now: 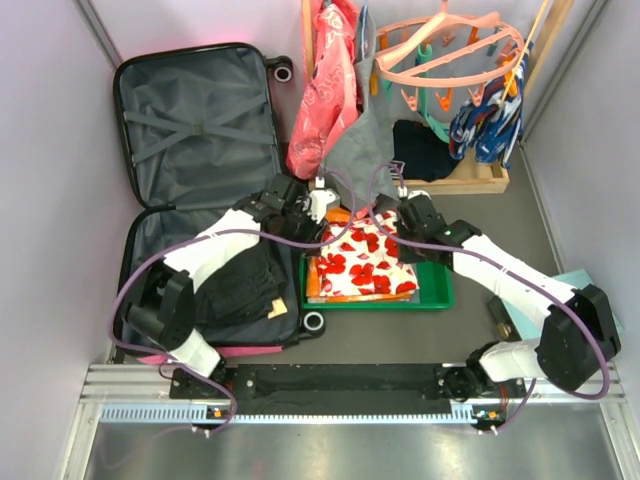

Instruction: Open, take out, and arrange the luggage

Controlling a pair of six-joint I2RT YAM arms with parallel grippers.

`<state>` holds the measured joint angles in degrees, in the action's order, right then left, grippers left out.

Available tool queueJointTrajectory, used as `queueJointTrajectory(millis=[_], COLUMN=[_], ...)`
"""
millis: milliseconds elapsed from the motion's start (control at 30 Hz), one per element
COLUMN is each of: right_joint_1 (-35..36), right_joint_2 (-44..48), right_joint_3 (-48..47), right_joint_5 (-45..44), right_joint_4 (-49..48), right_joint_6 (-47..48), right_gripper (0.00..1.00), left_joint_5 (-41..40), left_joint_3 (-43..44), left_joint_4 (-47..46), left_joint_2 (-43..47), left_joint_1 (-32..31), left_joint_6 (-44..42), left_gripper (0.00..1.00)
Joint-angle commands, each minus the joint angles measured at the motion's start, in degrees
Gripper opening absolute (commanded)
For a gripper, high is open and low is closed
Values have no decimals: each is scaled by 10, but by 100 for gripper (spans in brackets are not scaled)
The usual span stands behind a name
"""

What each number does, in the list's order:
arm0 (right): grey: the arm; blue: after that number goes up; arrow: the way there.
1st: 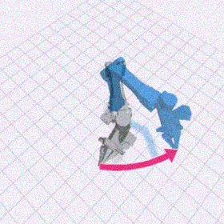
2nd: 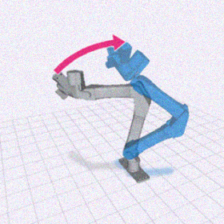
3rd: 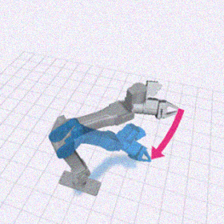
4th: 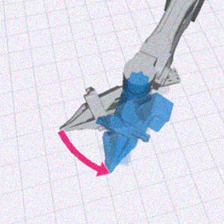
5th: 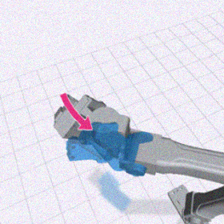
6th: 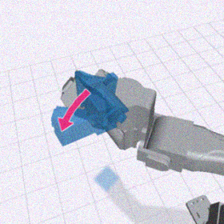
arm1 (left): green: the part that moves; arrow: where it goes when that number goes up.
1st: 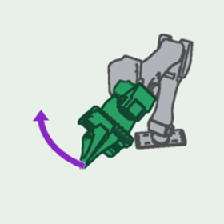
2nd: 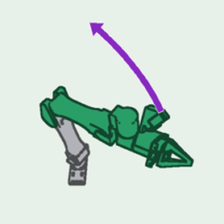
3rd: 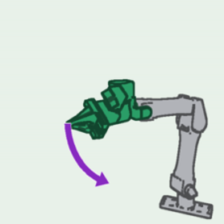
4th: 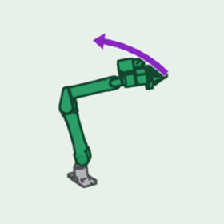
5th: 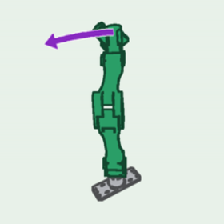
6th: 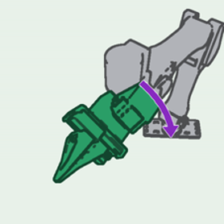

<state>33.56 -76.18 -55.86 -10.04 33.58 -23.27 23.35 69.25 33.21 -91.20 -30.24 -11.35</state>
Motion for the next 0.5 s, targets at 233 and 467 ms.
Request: queueJointTrajectory(millis=[233, 467], right_joint_1=[-13, 96], right_joint_2=[-3, 8], right_joint_3=[-36, -125], right_joint_5=[-83, -201], right_joint_4=[31, 87], right_joint_6=[-23, -66], right_gripper=[57, 60], left_joint_5=[-95, -198], left_joint_3=[75, 70], left_joint_4=[39, 76], left_joint_2=[59, 133], left_joint_1=[-1, 34], left_joint_6=[-44, -36], left_gripper=[74, 77])
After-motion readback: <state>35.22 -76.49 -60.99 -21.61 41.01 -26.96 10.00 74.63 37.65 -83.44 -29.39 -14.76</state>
